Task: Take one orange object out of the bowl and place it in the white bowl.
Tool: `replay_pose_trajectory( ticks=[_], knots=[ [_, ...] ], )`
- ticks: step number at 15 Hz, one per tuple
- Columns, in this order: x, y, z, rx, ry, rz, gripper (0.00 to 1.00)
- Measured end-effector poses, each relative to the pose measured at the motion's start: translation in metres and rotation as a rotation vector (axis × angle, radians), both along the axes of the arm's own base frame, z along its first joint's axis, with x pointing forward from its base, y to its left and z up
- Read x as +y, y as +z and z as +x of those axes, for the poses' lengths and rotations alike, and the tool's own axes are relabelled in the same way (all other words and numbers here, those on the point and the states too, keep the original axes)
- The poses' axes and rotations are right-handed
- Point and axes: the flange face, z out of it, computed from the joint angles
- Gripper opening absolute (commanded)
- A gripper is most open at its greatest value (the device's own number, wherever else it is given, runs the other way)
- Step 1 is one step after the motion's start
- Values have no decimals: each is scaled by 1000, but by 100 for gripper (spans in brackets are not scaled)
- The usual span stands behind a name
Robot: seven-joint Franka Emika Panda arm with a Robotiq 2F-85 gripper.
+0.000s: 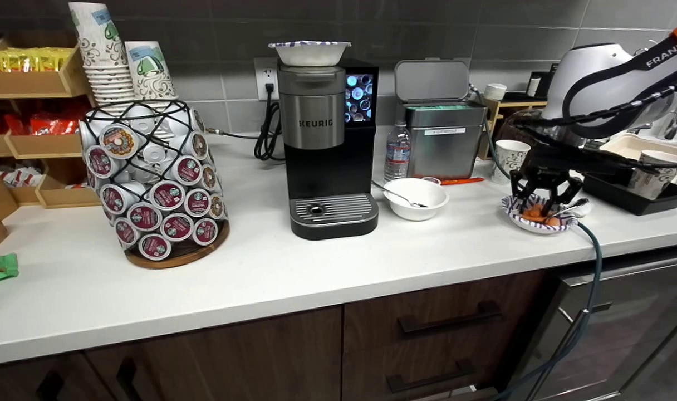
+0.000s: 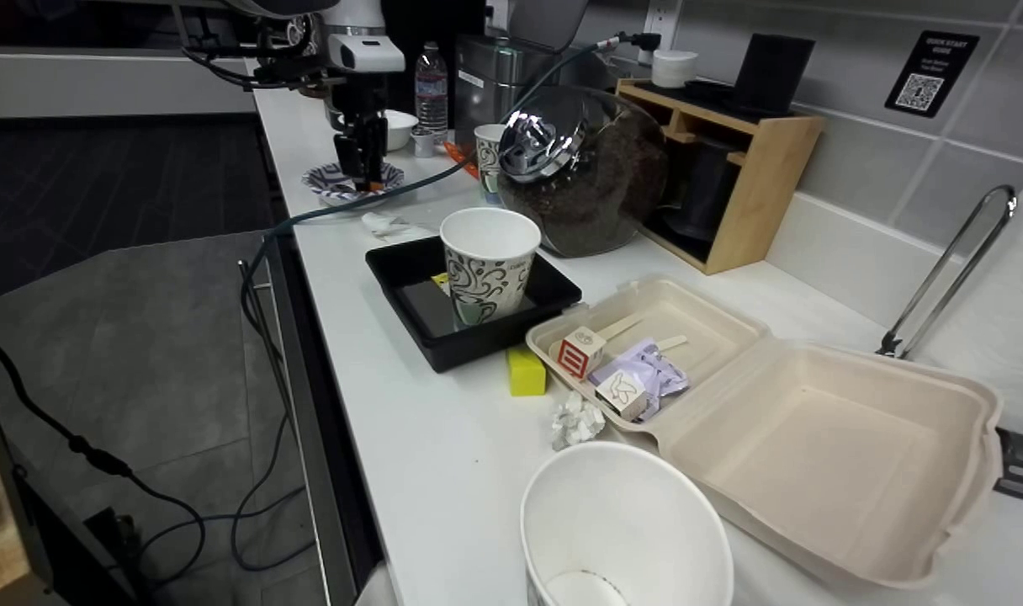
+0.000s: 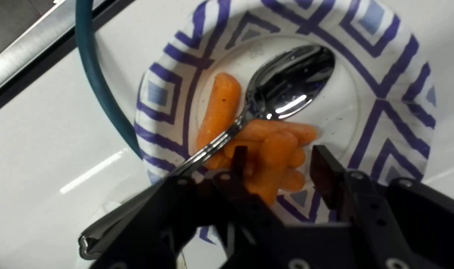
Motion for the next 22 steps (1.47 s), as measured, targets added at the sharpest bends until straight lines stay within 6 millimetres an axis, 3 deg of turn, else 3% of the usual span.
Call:
replay_pose_trajectory(
  ticks=[1, 4, 9, 13, 16, 22],
  knots=[
    [-1, -2, 2, 2, -3, -2, 24],
    [-3, -3, 6, -2, -14, -6, 1],
    [-5, 17, 5, -32, -11, -11, 1],
    [14, 53, 0, -83, 72, -8, 1],
    [53, 87, -1, -136, 185, -12, 1],
    [176, 154, 7, -296, 428, -69, 1]
  ],
)
